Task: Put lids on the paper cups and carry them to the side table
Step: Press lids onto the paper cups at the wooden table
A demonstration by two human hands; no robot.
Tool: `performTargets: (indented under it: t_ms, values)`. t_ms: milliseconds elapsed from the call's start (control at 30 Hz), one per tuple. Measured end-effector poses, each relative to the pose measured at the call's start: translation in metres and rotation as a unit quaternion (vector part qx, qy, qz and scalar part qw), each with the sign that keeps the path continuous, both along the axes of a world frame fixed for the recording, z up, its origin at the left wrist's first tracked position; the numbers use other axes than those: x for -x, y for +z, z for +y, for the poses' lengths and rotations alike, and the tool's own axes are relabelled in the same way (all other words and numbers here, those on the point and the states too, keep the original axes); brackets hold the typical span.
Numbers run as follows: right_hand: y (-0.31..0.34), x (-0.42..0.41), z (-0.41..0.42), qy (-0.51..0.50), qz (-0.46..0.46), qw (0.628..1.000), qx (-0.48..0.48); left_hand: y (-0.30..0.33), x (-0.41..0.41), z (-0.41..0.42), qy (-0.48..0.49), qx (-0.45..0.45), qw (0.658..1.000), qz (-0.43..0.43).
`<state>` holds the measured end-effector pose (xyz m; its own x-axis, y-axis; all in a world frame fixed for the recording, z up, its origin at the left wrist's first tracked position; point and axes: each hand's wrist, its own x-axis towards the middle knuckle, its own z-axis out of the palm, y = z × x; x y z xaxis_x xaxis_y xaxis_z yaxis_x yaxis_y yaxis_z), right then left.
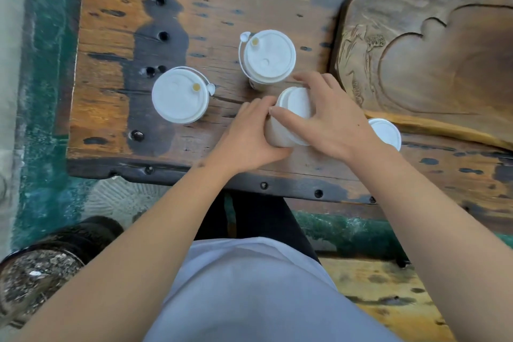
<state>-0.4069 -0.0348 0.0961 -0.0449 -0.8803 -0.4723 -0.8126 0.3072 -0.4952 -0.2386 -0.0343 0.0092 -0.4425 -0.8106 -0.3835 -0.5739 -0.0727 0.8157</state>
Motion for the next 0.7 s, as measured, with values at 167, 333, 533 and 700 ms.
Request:
performTargets:
  t_ms: [167, 333, 533, 700]
  values:
    - [0.009, 0.003, 0.007, -0.115, -0.128, 0.982, -0.076, 0.033, -0.025, 0.008, -0.014, -0.015, 1.000, 0.022]
    - [0.004, -0.001, 0.015, -0.298, -0.279, 0.902, -0.143, 0.047, -0.043, 0.021, 0.074, -0.042, 0.993, 0.083]
    - [-0.010, -0.007, 0.027, -0.417, -0.361, 0.814, -0.183, 0.064, -0.052, 0.018, 0.170, 0.000, 0.974, 0.151]
    - [-0.017, -0.028, 0.037, -0.464, -0.386, 0.763, -0.231, 0.072, -0.047, 0.009, 0.191, 0.047, 0.966, 0.168]
